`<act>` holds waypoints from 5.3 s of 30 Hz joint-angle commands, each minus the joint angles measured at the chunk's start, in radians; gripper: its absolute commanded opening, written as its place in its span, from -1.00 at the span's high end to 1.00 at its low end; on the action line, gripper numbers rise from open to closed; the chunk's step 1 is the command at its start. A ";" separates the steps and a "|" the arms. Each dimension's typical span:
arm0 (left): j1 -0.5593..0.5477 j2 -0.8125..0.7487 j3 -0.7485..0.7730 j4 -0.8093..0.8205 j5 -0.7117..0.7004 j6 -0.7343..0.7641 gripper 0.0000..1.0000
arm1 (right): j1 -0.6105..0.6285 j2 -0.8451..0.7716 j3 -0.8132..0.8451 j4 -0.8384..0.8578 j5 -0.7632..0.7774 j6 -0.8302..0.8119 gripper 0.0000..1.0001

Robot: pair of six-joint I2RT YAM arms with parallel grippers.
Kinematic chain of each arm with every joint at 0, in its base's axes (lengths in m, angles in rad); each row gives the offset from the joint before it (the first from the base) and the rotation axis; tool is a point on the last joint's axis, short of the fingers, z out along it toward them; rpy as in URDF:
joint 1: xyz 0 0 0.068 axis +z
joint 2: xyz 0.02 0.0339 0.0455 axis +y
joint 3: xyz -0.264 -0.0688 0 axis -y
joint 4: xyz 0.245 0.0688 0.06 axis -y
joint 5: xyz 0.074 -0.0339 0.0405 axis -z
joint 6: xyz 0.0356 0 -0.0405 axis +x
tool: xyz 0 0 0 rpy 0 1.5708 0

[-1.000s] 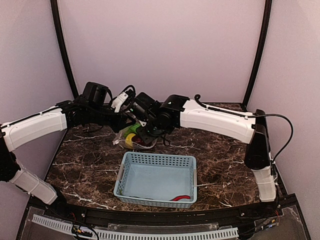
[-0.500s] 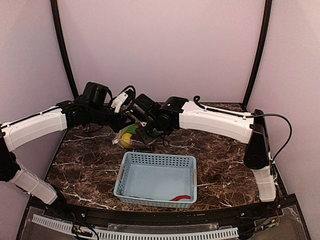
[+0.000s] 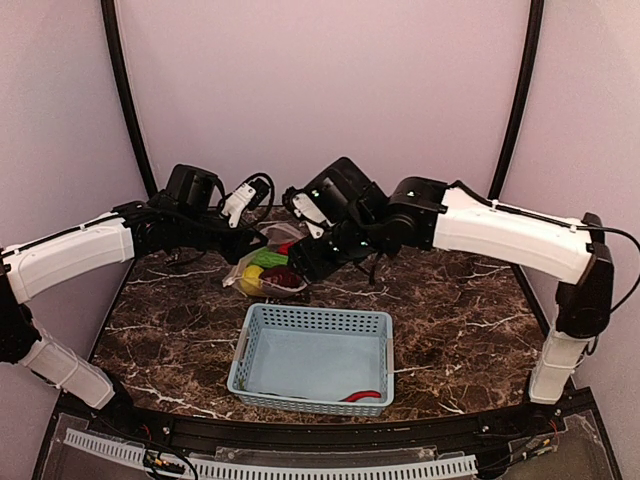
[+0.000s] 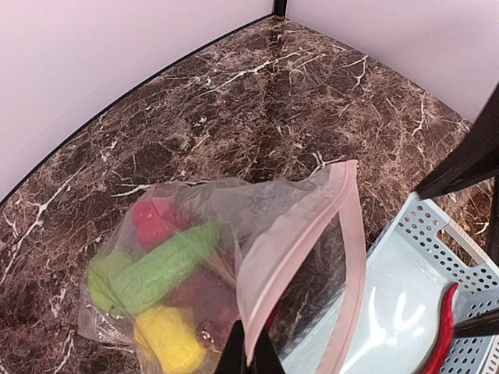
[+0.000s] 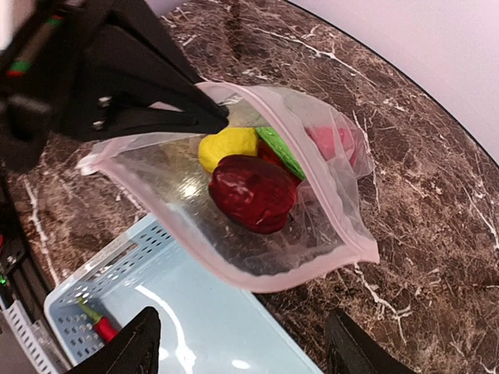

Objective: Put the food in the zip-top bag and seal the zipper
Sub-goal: Place the fake vegetable in the zipper food storage bag, then pick up the fake vegetable from the bin, then place the fake vegetable in the zipper food storage bag.

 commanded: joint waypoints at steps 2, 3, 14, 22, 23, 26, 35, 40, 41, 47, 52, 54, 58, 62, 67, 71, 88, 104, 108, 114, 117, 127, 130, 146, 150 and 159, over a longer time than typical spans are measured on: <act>0.016 -0.008 0.012 -0.046 0.001 -0.009 0.99 | 0.014 -0.184 -0.186 0.060 -0.163 -0.040 -0.38; 0.017 -0.011 0.008 -0.044 0.011 -0.009 0.99 | 0.014 -0.215 -0.226 0.058 -0.196 -0.042 -0.39; 0.020 0.000 -0.007 -0.022 0.048 0.006 0.99 | 0.045 -0.299 -0.563 -0.013 -0.424 -0.044 -0.24; 0.021 0.014 -0.009 -0.022 0.046 0.007 0.99 | 0.092 -0.166 -0.580 0.003 -0.432 -0.118 -0.15; 0.020 0.015 -0.009 -0.025 0.046 0.006 0.99 | 0.101 -0.148 -0.574 0.004 -0.432 -0.128 -0.15; 0.020 0.015 -0.008 -0.025 0.046 0.006 0.99 | 0.119 -0.106 -0.565 0.013 -0.419 -0.153 -0.13; 0.020 0.012 -0.007 -0.023 0.050 0.006 0.99 | 0.159 -0.020 -0.538 0.018 -0.406 -0.199 -0.12; 0.020 0.010 -0.008 -0.023 0.051 0.006 0.99 | 0.172 0.004 -0.533 0.033 -0.411 -0.207 -0.10; 0.020 0.011 -0.008 -0.022 0.052 0.006 0.99 | 0.172 0.008 -0.532 0.036 -0.414 -0.210 -0.10; 0.020 0.013 -0.008 -0.022 0.054 0.004 0.99 | 0.183 0.028 -0.526 0.052 -0.434 -0.221 -0.12; 0.020 0.014 -0.009 -0.022 0.054 0.005 0.99 | 0.192 0.044 -0.529 0.085 -0.463 -0.220 -0.18; 0.020 0.016 -0.009 -0.022 0.056 0.004 0.99 | 0.193 0.037 -0.533 0.117 -0.501 -0.212 -0.25; 0.020 0.018 -0.009 -0.022 0.060 0.004 0.99 | 0.192 0.036 -0.512 0.136 -0.568 -0.205 -0.40; 0.020 0.020 -0.007 -0.021 0.066 0.000 0.99 | 0.192 0.038 -0.500 0.136 -0.595 -0.206 -0.49; 0.020 0.021 -0.007 -0.020 0.070 -0.001 0.99 | 0.197 0.075 -0.493 0.116 -0.544 -0.209 -0.52; 0.020 0.022 -0.007 -0.022 0.071 -0.002 0.99 | 0.200 0.096 -0.487 0.113 -0.512 -0.205 -0.52; 0.020 0.025 -0.009 -0.021 0.072 -0.002 0.99 | 0.219 0.161 -0.434 0.032 -0.165 -0.071 -0.54; 0.020 0.023 -0.008 -0.021 0.068 -0.002 0.99 | 0.218 0.123 -0.435 0.045 -0.075 0.022 0.57; 0.020 0.024 -0.007 -0.020 0.071 -0.001 0.99 | 0.216 0.087 -0.442 0.054 -0.064 0.041 0.86; 0.020 0.017 -0.008 -0.021 0.067 -0.001 0.99 | 0.207 -0.001 -0.445 0.033 -0.059 0.080 1.00; 0.020 0.012 -0.009 -0.021 0.062 0.002 0.99 | 0.205 -0.062 -0.448 -0.005 -0.037 0.108 1.00; 0.020 -0.001 -0.005 -0.022 0.084 0.008 0.99 | 0.207 -0.343 -0.536 0.124 0.039 0.107 1.00; 0.020 -0.006 -0.005 -0.021 0.121 0.019 0.99 | 0.206 -0.394 -0.564 0.268 0.069 0.030 0.97; 0.020 -0.006 0.018 -0.073 0.199 0.078 0.99 | 0.049 -0.347 -0.503 0.515 -0.029 -0.070 0.94; 0.020 -0.022 -0.007 -0.042 0.165 0.066 0.99 | 0.044 -0.348 -0.499 0.370 -0.065 0.016 0.93; 0.020 -0.036 -0.031 0.006 0.149 0.039 0.99 | 0.044 -0.336 -0.504 0.073 -0.210 0.245 0.97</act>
